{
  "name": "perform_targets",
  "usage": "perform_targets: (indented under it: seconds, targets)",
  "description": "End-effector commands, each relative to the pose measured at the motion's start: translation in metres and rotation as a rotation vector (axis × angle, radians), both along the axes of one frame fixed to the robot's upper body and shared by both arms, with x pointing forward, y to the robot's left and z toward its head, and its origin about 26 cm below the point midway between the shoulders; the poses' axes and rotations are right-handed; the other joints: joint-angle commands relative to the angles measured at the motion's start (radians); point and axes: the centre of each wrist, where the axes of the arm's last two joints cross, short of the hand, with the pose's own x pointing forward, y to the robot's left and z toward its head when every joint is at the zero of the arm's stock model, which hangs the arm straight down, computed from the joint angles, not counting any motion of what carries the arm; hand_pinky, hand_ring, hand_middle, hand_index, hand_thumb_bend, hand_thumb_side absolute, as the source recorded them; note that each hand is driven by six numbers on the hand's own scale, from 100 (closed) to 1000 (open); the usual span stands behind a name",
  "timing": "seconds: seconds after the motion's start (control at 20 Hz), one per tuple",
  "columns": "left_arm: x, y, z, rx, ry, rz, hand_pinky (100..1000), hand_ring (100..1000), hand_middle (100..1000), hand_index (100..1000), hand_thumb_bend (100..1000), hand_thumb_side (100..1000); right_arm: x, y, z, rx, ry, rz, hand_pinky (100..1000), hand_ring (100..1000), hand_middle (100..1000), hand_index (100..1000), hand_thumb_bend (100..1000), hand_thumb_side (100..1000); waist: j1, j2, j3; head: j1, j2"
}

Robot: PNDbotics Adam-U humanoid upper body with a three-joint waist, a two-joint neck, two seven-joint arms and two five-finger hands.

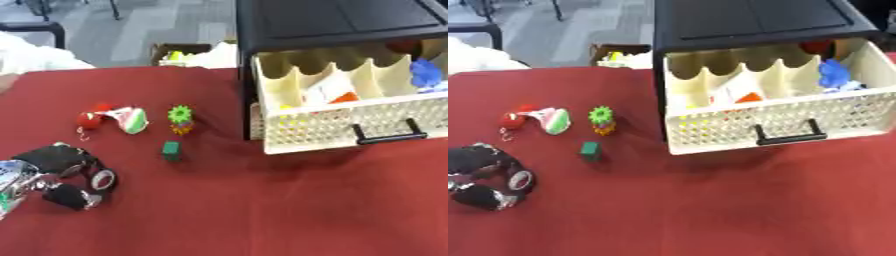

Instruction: Pick up objects from table and place into drawer.

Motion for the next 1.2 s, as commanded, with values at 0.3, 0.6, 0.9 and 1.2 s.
perform_targets:
  seconds: [0.3,0.6,0.9,1.2]
  targets:
    - [0.0023,0.0036,0.0114,-0.002,-0.033,0.001,363,518,579,833,329,760,-0.0011,-0.0017,0.0086,-0.007,-0.024,-0.005,374,491,481,743,100,1000,-0.004,-0.015,-0.001,0.006,-0.012]
    - [0.0027,0.0023,0.0111,-0.009,-0.040,-0.002,334,497,550,774,301,724,-0.0013,-0.0021,0.0085,-0.002,-0.024,-0.007,375,491,481,743,100,1000,-0.005,-0.017,-0.002,0.005,-0.016]
    - [0.0031,0.0013,0.0118,-0.024,-0.059,-0.003,314,482,529,749,258,637,-0.0014,-0.0023,0.0082,0.004,-0.022,-0.010,376,492,481,743,100,1000,-0.005,-0.020,-0.003,0.005,-0.016]
    - [0.0032,0.0009,0.0101,-0.031,-0.056,-0.003,308,479,526,745,236,571,-0.0015,-0.0026,0.0083,0.014,-0.025,-0.010,377,493,481,741,100,1000,-0.005,-0.022,-0.005,0.004,-0.017]
